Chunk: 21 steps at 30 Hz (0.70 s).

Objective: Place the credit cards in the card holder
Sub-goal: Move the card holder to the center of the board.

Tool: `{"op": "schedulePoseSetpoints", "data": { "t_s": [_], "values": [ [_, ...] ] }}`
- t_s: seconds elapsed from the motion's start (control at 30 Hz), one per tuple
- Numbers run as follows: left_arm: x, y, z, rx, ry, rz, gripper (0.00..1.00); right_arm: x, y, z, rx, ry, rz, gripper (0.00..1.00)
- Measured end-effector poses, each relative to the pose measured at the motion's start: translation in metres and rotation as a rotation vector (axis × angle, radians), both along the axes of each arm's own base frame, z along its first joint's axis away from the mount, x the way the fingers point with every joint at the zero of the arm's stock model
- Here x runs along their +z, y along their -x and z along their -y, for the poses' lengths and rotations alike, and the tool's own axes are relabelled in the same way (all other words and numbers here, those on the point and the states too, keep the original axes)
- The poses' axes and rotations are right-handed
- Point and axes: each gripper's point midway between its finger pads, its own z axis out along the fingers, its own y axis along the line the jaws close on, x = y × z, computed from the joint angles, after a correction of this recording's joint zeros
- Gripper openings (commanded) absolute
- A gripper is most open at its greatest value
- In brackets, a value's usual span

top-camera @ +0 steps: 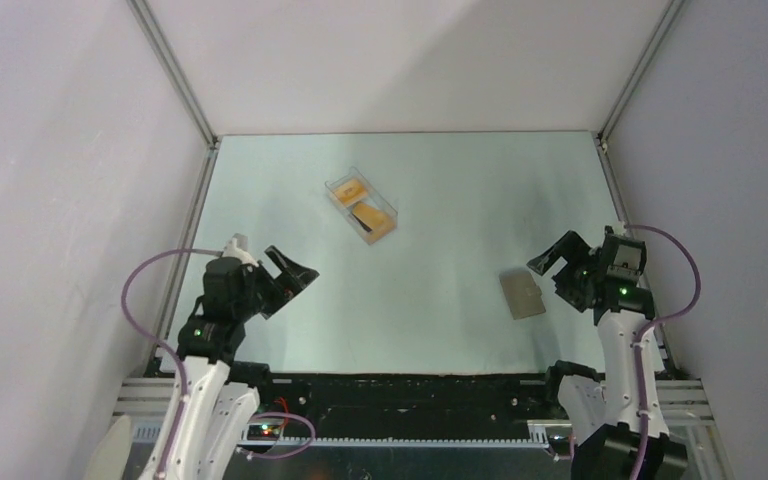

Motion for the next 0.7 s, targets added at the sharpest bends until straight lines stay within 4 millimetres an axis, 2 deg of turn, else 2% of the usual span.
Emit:
{"op": "schedulePoseSetpoints", "data": {
  "t_s": [0.13,0.27,0.4,0.47,0.53,0.6,0.7],
  "values": [
    [-0.022,-0.003,0.019,-0.077,0.018,-0.106,0.98,-0.015,0.002,0.002,-0.005,-0.015,-0.079,1.00],
    [-0.022,-0.007,0.059,-0.230,0.003,-0.172,0.98,-0.039,0.001,0.008,-0.022,-0.020,-0.196,1.00],
    [-0.011,-0.021,0.115,-0.386,-0.017,-0.194,0.98,-0.071,-0.002,0.010,-0.019,-0.043,-0.324,1.00],
    [-0.002,-0.029,0.151,-0.459,-0.018,-0.193,0.98,-0.082,-0.007,0.012,-0.008,-0.048,-0.364,1.00],
    [0.005,-0.037,0.184,-0.513,-0.007,-0.190,1.00,-0.088,-0.014,0.012,0.006,-0.048,-0.387,0.98],
    [0.010,-0.046,0.222,-0.565,0.012,-0.179,0.97,-0.095,-0.027,0.012,0.036,-0.045,-0.413,0.97],
    [0.001,-0.051,0.267,-0.626,0.032,-0.204,0.94,-0.104,-0.045,-0.002,0.120,-0.062,-0.458,0.96]
  ]
}}
